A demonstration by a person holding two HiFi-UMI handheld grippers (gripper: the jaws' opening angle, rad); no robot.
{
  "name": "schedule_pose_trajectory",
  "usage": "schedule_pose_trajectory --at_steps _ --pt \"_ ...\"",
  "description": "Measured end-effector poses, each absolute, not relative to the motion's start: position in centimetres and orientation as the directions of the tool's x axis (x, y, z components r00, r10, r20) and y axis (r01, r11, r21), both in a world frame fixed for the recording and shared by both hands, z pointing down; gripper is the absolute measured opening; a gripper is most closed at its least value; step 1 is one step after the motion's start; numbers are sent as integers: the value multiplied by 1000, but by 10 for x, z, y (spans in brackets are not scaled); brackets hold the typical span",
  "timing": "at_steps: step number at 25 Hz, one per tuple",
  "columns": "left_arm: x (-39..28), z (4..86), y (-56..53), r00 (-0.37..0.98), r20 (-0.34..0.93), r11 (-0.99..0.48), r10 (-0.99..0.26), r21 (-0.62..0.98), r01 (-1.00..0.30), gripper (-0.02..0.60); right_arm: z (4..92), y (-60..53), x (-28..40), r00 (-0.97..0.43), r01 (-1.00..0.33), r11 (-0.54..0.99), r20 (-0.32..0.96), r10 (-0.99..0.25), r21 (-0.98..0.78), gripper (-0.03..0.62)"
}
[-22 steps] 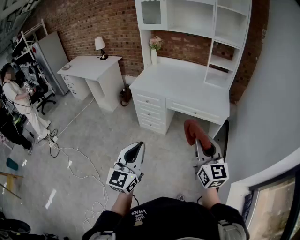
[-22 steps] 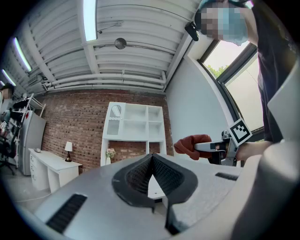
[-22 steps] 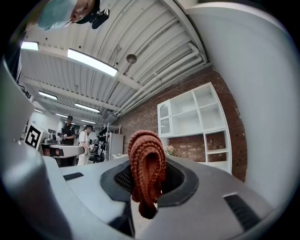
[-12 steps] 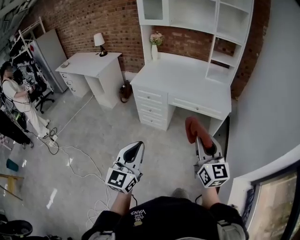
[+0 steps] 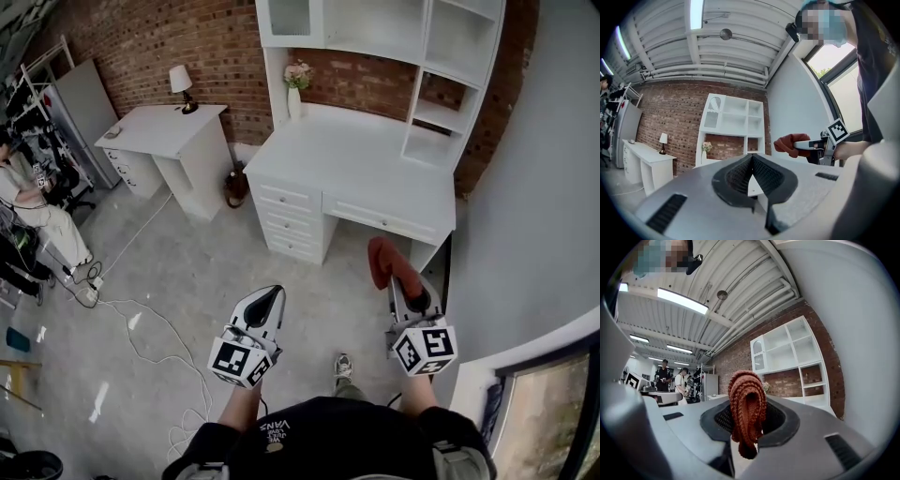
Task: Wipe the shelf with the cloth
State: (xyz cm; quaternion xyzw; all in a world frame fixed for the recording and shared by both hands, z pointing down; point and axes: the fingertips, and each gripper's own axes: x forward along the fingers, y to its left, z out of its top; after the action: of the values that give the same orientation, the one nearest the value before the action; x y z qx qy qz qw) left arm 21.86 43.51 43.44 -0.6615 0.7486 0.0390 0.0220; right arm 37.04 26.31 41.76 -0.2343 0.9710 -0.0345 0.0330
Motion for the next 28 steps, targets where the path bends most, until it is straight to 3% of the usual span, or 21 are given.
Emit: schedule_pose_trajectory --at_steps 14,28 --pt "189 420 274 -152 -104 152 -983 7 -988 6 416 105 335 -909 -409 909 -48 -413 -83 92" --pt "141 435 192 -152 -76 150 -986 28 -988 6 430 29 288 -914 -403 910 -20 -406 -95 92"
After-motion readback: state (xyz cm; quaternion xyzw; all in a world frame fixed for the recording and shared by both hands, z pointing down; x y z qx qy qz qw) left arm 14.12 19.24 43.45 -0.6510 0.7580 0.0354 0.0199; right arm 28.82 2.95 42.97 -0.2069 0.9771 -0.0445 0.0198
